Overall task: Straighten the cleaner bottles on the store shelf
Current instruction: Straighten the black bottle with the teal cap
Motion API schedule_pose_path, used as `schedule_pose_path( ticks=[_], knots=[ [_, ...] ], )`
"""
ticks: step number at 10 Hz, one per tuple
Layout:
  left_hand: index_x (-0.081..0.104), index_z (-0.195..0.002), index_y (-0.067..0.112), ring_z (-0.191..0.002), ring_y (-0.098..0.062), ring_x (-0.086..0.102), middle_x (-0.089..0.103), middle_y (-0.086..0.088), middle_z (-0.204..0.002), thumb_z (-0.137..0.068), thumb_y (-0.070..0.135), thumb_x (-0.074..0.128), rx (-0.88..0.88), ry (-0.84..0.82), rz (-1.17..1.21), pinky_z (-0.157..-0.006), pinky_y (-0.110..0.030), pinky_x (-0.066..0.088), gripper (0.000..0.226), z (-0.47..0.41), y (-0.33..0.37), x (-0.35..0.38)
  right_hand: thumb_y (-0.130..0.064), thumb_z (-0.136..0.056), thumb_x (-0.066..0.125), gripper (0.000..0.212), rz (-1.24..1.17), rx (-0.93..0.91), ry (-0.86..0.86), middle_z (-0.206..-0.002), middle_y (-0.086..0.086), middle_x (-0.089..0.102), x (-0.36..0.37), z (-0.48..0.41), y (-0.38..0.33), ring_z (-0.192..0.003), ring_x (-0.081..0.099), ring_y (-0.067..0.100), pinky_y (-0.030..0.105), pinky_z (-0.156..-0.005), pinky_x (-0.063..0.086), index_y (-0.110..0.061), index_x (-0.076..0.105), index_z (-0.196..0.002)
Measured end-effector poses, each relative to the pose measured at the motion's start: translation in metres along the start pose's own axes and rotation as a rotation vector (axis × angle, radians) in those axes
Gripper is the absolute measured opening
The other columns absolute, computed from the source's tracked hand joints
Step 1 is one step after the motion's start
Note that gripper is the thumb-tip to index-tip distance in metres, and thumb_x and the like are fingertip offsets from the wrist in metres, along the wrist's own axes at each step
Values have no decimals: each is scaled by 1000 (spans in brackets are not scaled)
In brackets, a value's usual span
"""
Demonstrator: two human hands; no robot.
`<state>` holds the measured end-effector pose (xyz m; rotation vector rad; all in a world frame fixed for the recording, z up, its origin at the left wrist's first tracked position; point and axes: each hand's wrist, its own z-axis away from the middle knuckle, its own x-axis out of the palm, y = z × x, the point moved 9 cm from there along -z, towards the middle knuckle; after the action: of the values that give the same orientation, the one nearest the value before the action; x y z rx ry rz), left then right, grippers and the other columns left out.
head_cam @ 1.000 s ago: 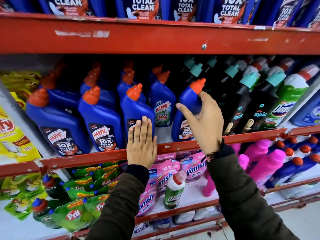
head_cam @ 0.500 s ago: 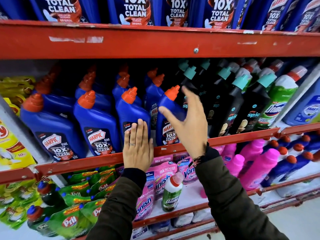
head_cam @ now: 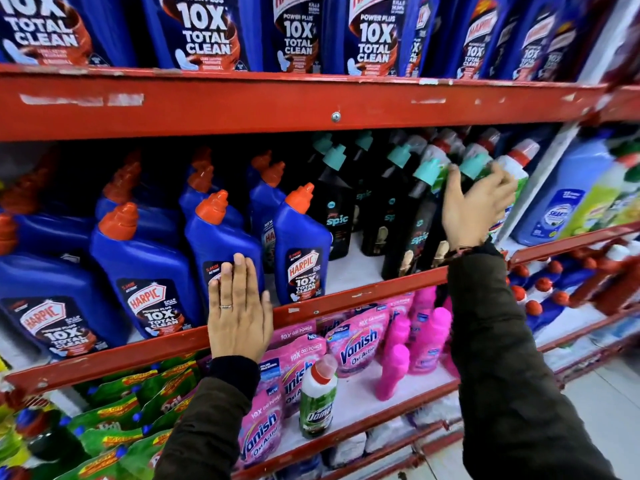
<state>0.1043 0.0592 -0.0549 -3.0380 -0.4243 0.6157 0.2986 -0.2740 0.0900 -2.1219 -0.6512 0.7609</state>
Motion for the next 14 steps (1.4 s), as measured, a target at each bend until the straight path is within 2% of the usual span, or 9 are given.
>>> schedule_pose_path(
  ticks=[1, 2, 3, 4, 6, 7, 8, 9, 14],
  knots=[
    [1, -164, 0, -160, -25, -11, -11, -12, -172, -104, 27, 39, -4, 3, 12, -131, -42, -5, 76, 1, 0, 0, -56, -97, 64, 78, 107, 42, -97, -157, 19, 43, 13, -8, 16, -150, 39, 38, 51, -122, 27, -2, 43, -150],
    [2, -164, 1, -160, -25, -10, -10, -11, -172, -103, 27, 39, -7, 6, 13, -132, -42, -5, 76, 0, -1, 1, -52, -94, 69, 69, 62, 21, -132, -144, 19, 58, 21, -11, 24, -138, 52, 38, 54, -122, 29, -3, 54, -139],
    [3, -164, 1, -160, -25, -10, -9, -11, -172, -104, 27, 38, -7, 6, 24, -132, -42, -4, 75, 0, -1, 0, -40, -96, 72, 58, -34, -21, -115, -129, 28, 61, 14, -11, 20, -123, 58, 43, 53, -109, 43, 9, 57, -125],
    [3, -164, 1, -160, -25, -9, -8, -12, -172, -104, 27, 39, -6, 9, 29, -132, -42, -4, 75, 1, -1, 0, -36, -100, 69, 59, -61, -103, -59, -130, 29, 59, -11, 1, 2, -124, 56, 42, 49, -104, 42, 11, 53, -130],
    [2, -164, 1, -160, -25, -10, -9, -11, -172, -104, 27, 38, -15, 3, 36, -132, -42, -4, 75, 1, -1, 1, -55, -93, 70, 60, -9, -293, 2, -128, 8, 69, -67, 32, -59, -122, 62, 30, 43, -97, 49, -11, 62, -132],
    [2, -164, 1, -160, -25, -9, -9, -11, -172, -104, 27, 38, -16, 5, 37, -132, -42, -4, 75, 1, -1, 1, -65, -84, 74, 59, -65, -252, -63, -115, -4, 77, -80, 45, -76, -109, 69, 18, 35, -88, 51, -21, 71, -123],
    [2, -164, 2, -160, -25, -9, -9, -11, -172, -103, 26, 39, -15, 1, 41, -132, -42, -3, 75, 1, -1, 1, -69, -74, 79, 61, -195, -205, -162, -102, -9, 80, -68, 59, -82, -98, 75, 12, 38, -89, 60, -23, 77, -113],
    [2, -164, 1, -160, -25, -8, -8, -11, -172, -103, 26, 39, -15, 3, 39, -132, -42, -3, 76, 2, 0, 0, -71, -70, 80, 65, -235, -193, -191, -104, -7, 81, -49, 76, -87, -99, 76, 14, 44, -92, 61, -22, 77, -112],
    [0, -164, 1, -160, -25, -9, -9, -12, -172, -102, 26, 39, -2, -5, 31, -132, -41, -4, 77, 1, -1, 0, -70, -73, 82, 71, -87, -269, -328, -122, -5, 75, 20, 121, -84, -116, 71, 17, 38, -90, 60, -22, 70, -123]
  ],
)
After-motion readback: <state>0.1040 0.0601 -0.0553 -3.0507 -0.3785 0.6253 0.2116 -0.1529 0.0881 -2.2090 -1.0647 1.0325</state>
